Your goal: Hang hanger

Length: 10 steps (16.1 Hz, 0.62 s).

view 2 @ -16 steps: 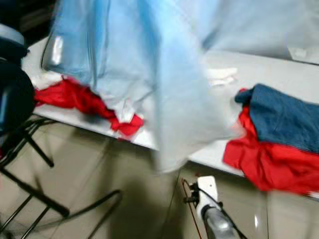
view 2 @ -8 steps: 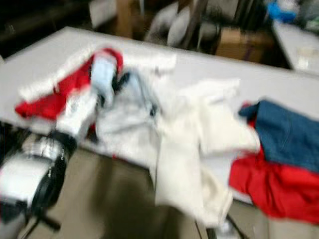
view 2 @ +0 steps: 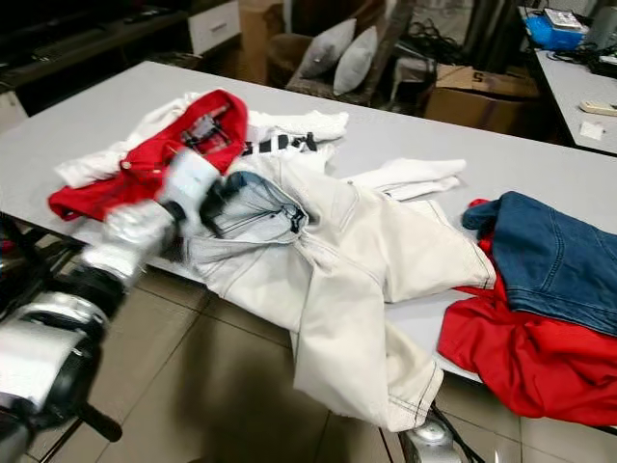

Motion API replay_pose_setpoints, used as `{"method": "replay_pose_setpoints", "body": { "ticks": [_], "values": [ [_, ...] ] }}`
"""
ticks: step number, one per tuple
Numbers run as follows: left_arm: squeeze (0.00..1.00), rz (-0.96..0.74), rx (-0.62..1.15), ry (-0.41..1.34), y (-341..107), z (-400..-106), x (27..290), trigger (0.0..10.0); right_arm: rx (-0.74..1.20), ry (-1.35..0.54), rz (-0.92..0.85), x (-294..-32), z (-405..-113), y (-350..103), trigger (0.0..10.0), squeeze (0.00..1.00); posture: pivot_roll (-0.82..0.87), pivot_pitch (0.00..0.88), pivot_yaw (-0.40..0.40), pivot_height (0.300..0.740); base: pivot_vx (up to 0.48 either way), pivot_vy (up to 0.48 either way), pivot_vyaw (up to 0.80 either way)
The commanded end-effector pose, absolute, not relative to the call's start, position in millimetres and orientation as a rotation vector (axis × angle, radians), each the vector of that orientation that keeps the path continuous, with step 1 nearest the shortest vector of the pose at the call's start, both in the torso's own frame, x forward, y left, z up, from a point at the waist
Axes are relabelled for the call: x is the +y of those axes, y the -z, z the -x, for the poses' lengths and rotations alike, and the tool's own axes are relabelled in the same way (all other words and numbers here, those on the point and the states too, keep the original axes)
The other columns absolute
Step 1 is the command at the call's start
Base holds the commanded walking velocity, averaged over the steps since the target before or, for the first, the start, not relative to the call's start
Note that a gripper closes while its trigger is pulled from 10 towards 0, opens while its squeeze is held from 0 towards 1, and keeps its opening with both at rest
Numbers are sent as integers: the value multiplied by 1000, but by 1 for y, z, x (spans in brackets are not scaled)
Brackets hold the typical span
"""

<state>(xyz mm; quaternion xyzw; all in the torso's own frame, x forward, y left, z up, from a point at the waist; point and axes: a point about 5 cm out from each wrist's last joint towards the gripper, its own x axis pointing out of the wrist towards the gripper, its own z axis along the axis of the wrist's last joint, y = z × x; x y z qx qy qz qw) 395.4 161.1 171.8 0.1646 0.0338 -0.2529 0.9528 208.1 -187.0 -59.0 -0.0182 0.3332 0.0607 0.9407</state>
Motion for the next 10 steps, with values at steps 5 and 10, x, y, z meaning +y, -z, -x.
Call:
{"method": "replay_pose_setpoints", "body": {
  "ticks": [5,10],
  "values": [
    [1000,-294,-221,361,-277,-409,199,10000,660,-106,33,-189,-212,57,10000,0,117,0,3,740,0,0,0],
    [0,-124,-286,824,-290,-391,166,10000,658,-106,28,-186,-215,56,10000,0,120,0,9,740,0,0,0]
  ]
}}
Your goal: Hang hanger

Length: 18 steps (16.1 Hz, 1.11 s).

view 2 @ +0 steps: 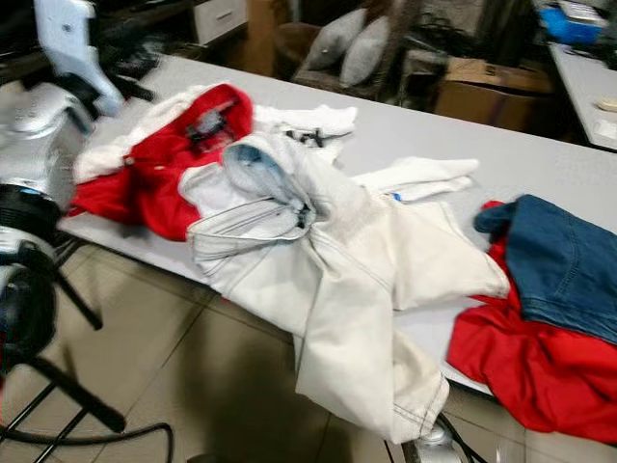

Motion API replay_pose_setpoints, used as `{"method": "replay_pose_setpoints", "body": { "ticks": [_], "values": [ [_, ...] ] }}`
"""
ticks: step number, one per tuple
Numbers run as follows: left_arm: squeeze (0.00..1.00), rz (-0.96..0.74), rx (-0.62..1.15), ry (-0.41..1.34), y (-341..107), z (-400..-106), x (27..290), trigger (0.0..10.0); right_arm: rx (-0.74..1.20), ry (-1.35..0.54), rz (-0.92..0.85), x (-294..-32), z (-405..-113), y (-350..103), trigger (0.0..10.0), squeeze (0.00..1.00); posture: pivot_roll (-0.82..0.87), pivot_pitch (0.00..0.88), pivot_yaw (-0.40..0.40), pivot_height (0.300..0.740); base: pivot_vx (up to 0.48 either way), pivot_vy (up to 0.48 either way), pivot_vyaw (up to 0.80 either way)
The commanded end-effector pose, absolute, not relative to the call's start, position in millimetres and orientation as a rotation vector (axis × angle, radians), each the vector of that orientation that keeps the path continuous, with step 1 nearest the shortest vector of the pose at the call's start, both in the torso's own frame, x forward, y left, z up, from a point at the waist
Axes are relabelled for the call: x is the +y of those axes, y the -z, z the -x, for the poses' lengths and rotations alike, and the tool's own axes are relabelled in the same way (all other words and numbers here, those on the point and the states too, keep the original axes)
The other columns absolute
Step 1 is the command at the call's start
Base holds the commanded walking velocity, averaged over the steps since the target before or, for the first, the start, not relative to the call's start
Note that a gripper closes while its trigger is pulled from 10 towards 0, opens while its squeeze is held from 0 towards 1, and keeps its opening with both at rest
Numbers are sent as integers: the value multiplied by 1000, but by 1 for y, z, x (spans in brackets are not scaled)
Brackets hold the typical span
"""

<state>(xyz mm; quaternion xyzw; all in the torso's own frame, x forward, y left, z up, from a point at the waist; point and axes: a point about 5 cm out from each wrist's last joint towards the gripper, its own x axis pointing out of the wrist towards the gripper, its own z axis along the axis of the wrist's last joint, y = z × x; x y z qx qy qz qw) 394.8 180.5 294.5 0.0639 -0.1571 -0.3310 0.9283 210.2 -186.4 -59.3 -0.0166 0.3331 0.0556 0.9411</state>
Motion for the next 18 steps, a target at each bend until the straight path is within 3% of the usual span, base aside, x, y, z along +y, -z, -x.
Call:
{"method": "replay_pose_setpoints", "body": {
  "ticks": [1,2,3,5,7,8,10,15,18],
  "values": [
    [0,-129,-258,934,-284,-384,157,10000,659,-106,28,-187,-215,56,10000,0,120,0,9,740,0,0,0],
    [0,-194,-136,1162,-259,-368,140,10000,660,-105,27,-187,-215,56,10000,0,117,0,13,740,0,0,0],
    [0,-309,-26,1235,-233,-361,132,10000,660,-104,27,-187,-215,56,10000,0,115,0,13,740,0,0,0],
    [0,-405,95,1319,-208,-353,128,10000,660,-103,26,-187,-216,56,10000,0,115,0,12,740,0,0,0],
    [0,-494,342,1490,-169,-332,120,10000,663,-108,28,-186,-216,56,10000,0,117,0,10,740,0,0,0],
    [0,-544,399,1475,-155,-331,115,10000,664,-110,29,-186,-216,57,10000,0,118,0,10,740,0,0,0],
    [0,-586,424,1365,-139,-340,107,10000,665,-111,28,-185,-216,57,10000,0,113,0,12,740,0,0,0],
    [0,-747,512,861,-111,-369,114,10000,665,-107,28,-187,-215,57,10000,0,107,0,17,740,0,0,0],
    [0,-821,410,596,-120,-385,118,10000,663,-110,31,-187,-217,56,10000,0,101,0,14,740,0,0,0]
  ]
}}
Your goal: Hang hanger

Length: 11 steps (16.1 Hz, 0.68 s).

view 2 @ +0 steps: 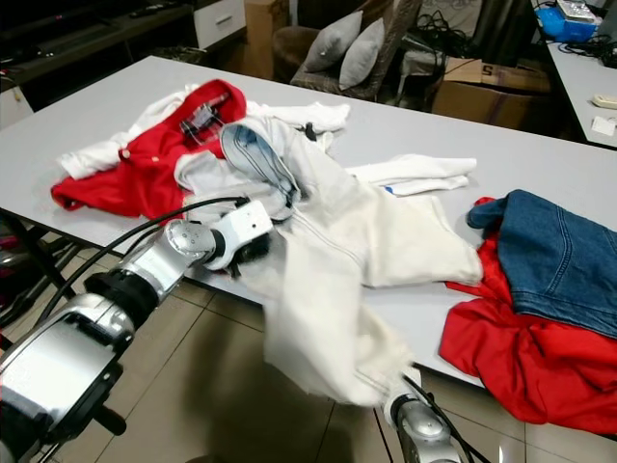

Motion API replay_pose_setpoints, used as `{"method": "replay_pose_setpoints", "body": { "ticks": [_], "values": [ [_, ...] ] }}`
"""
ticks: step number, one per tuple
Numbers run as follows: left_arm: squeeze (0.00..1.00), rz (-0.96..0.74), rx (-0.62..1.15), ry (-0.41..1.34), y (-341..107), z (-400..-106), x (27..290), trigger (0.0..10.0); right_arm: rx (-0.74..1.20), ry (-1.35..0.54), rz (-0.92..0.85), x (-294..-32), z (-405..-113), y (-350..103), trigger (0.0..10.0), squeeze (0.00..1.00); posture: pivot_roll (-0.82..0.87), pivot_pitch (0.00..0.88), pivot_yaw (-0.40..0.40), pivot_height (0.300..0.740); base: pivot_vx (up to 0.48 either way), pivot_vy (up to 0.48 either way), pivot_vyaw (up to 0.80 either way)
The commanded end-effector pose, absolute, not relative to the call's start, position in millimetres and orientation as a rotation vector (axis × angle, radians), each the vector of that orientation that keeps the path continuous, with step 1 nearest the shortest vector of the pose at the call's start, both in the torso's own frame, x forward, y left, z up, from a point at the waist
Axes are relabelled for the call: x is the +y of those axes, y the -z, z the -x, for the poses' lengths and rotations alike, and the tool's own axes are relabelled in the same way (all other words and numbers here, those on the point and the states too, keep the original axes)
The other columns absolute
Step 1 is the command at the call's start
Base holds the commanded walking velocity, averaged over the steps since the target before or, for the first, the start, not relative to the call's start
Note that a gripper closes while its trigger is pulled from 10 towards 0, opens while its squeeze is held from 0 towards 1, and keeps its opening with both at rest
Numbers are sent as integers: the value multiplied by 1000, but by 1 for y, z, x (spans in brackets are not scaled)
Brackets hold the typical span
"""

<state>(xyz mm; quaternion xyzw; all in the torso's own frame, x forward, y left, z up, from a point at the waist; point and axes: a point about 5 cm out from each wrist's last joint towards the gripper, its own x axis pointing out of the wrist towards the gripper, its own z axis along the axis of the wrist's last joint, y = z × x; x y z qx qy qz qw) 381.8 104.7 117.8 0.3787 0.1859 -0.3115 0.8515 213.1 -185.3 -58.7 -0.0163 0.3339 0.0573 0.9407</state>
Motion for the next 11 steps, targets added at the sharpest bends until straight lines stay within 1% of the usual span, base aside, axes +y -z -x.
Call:
{"method": "replay_pose_setpoints", "body": {
  "ticks": [1,2,4,5,6,7,9,11],
  "values": [
    [0,-839,308,460,-135,-394,119,10000,660,-111,32,-187,-217,56,10000,0,93,0,17,740,0,0,0],
    [0,-767,243,368,-151,-401,119,10000,657,-110,33,-187,-217,55,10000,0,89,0,21,740,0,0,0],
    [0,-645,165,295,-168,-408,117,10000,656,-105,32,-187,-217,55,10000,0,83,0,32,740,0,0,0],
    [0,-484,119,295,-178,-410,112,10000,656,-101,30,-187,-216,56,10000,0,79,0,39,740,0,0,0],
    [0,-367,98,339,-183,-410,107,10000,656,-96,28,-188,-214,57,10000,0,77,0,41,740,0,0,0],
    [0,-243,68,430,-186,-408,100,10000,657,-86,23,-189,-213,57,10000,0,78,0,43,740,0,0,0],
    [0,-108,23,563,-191,-404,94,10000,659,-78,20,-191,-210,58,10000,0,73,0,51,740,0,0,0],
    [0,-35,-21,644,-195,-398,93,10000,661,-63,19,-196,-206,60,10000,0,66,0,58,740,0,0,0]
  ]
}}
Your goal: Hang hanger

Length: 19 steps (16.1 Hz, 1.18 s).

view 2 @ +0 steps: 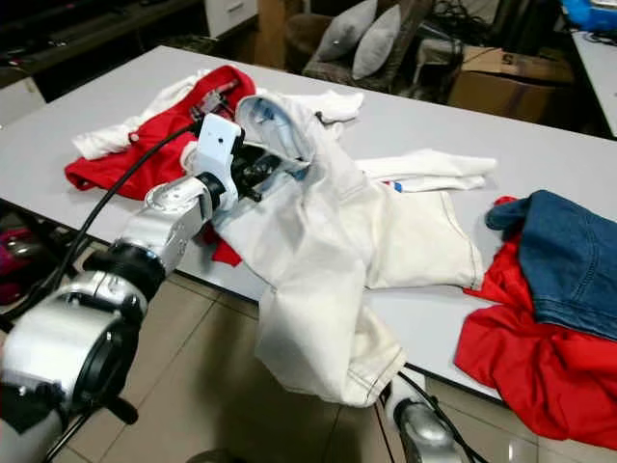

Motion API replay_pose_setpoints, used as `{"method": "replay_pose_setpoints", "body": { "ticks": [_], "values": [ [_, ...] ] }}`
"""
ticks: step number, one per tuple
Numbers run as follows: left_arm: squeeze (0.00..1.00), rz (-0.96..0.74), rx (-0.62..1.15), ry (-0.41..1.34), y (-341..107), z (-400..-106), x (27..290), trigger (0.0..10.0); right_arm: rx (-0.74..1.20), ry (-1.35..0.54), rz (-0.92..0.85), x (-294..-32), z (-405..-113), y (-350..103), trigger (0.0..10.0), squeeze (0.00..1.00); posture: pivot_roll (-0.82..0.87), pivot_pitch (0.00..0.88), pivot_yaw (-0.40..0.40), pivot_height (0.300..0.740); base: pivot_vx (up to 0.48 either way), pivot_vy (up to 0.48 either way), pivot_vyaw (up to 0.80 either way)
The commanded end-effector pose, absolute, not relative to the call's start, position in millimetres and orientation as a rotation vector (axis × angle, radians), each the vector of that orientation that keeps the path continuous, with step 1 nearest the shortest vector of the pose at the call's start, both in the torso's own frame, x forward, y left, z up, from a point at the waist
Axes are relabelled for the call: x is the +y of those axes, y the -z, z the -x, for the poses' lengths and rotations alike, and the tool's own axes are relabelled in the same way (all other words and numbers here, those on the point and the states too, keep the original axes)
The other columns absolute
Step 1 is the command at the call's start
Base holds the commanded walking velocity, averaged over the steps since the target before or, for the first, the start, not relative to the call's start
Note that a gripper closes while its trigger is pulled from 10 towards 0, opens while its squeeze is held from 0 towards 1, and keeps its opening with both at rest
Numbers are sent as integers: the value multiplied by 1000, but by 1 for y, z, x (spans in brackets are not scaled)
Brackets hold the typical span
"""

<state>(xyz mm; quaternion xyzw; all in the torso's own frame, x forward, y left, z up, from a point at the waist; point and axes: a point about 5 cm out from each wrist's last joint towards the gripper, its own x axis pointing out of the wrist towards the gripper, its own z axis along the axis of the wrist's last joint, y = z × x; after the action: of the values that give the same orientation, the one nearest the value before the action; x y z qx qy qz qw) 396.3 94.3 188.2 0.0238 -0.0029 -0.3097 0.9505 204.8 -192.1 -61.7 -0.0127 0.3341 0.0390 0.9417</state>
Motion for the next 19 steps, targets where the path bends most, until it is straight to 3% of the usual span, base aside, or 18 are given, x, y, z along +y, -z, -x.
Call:
{"method": "replay_pose_setpoints", "body": {
  "ticks": [1,2,3,4,10,14,19],
  "values": [
    [0,-3,-78,677,-196,-385,97,10000,669,-42,23,-203,-200,61,10000,0,59,0,62,740,0,0,0],
    [0,2,-91,678,-196,-380,99,10000,672,-37,25,-205,-198,62,10000,0,59,0,62,740,0,0,0],
    [894,18,-106,650,-188,-364,109,10000,684,-28,30,-209,-194,64,10000,0,53,0,59,740,0,0,0],
    [1000,32,-105,641,-185,-358,112,10000,690,-26,33,-211,-192,65,10000,0,47,0,54,740,0,0,0],
    [1000,-14,6,490,-138,-286,146,10000,779,-26,59,-220,-173,75,10000,0,61,0,9,740,0,0,0],
    [1000,0,-56,520,-168,-275,128,10000,820,-35,62,-213,-172,78,10000,0,75,0,8,740,0,-329,0],
    [1000,-27,-33,519,-171,-271,124,10000,851,2,51,-209,-167,83,10000,0,69,0,26,740,0,-413,0]
  ]
}}
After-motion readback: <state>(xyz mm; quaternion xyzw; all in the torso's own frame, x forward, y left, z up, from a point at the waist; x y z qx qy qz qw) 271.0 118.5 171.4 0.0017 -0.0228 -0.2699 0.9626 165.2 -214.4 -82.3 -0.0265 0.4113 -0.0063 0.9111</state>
